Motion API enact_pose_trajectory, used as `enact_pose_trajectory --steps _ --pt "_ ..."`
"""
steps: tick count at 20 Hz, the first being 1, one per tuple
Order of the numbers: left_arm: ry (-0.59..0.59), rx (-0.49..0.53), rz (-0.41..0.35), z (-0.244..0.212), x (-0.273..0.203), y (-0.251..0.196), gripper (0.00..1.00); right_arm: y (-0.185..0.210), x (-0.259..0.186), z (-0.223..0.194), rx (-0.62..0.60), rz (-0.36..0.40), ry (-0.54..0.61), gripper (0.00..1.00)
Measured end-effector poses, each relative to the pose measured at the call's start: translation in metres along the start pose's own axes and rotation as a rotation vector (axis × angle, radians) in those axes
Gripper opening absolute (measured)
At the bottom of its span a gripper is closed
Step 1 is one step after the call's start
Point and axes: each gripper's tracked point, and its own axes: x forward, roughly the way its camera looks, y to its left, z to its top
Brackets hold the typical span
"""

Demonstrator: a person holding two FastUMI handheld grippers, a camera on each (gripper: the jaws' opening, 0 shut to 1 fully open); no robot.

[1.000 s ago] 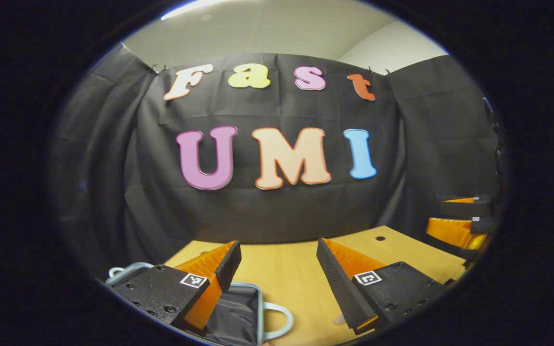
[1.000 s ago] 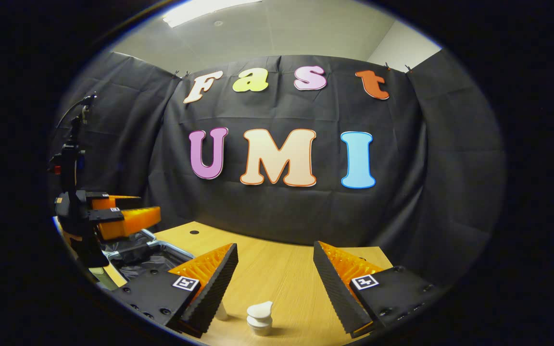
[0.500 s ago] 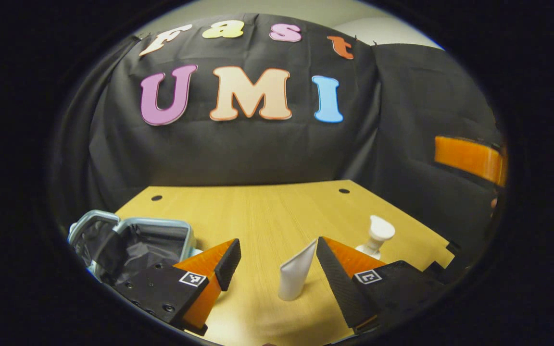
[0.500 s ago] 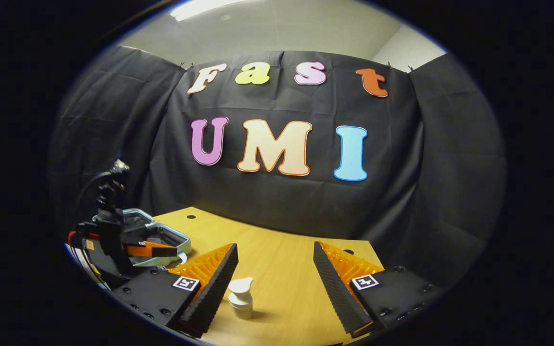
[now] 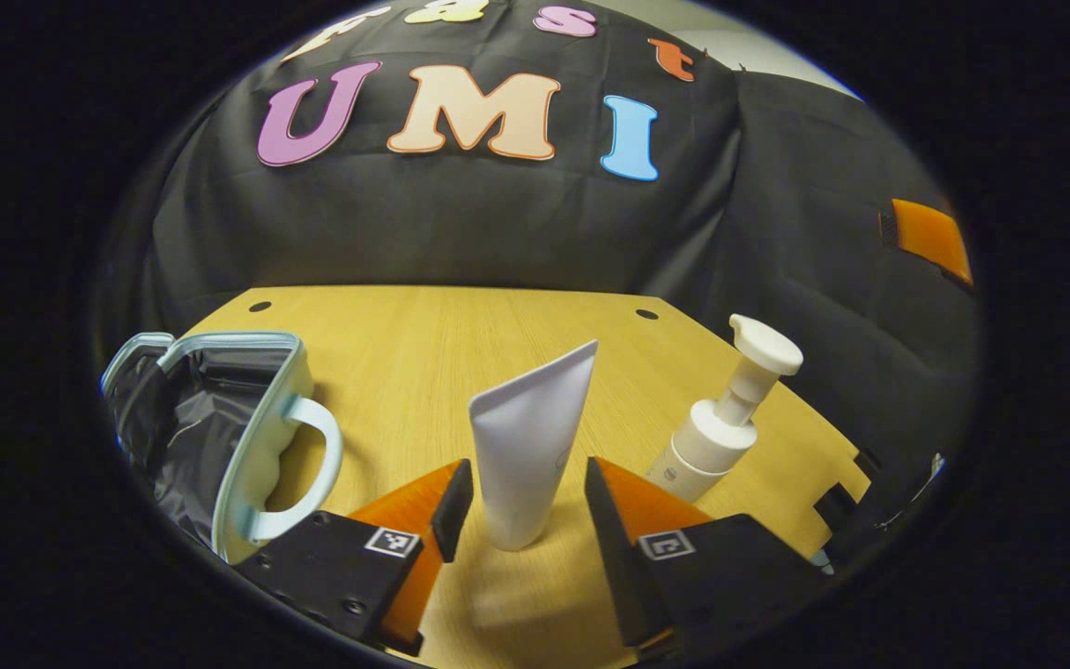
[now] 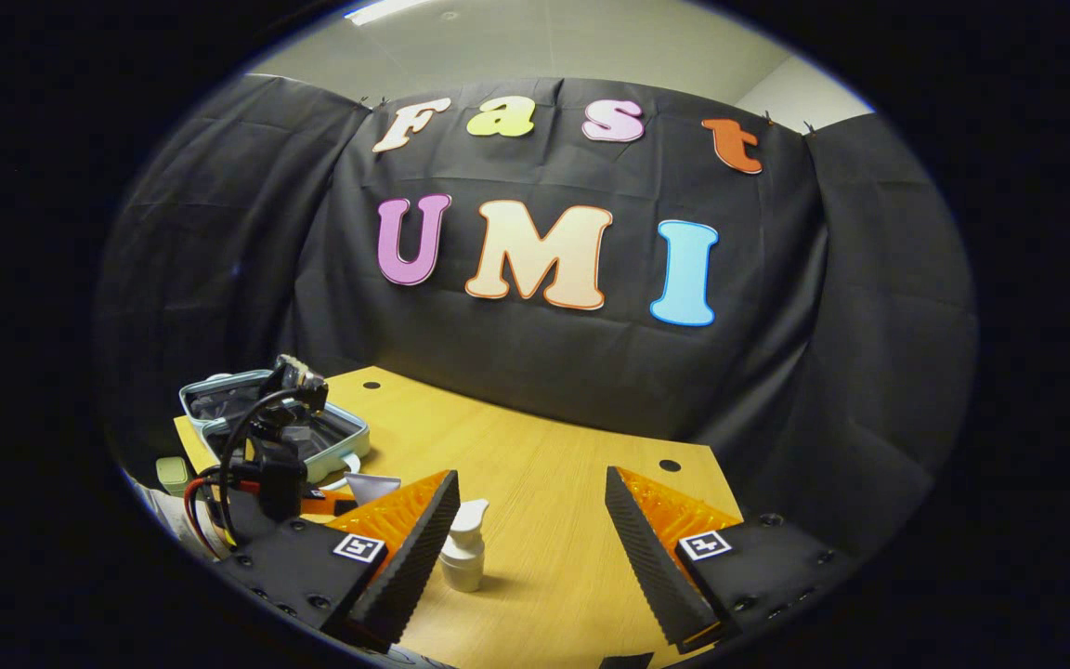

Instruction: First open the suitcase, pack the skin care products into it, and then close the suitcase.

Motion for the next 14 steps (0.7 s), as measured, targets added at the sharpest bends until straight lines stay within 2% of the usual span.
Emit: enact_pose_trajectory --steps 1,3,6,14 --pt "0.004 -0.008 -0.005 0.000 0.000 0.001 0.53 0.003 0.002 -0.005 0.003 0.004 0.008 0.99" --pt "0.003 -0.037 -0.044 0.002 0.001 -0.003 0.36 0.008 0.006 -0.017 0.021 0.011 0.025 0.99" --pt "-0.017 -0.023 -0.051 0.019 -0.008 0.003 0.26 0.016 0.017 -0.042 0.038 0.014 0.061 1.00" --pt "-0.055 0.014 -0.029 0.078 -0.046 0.014 0.28 0.046 0.048 -0.127 0.034 0.046 0.166 0.99"
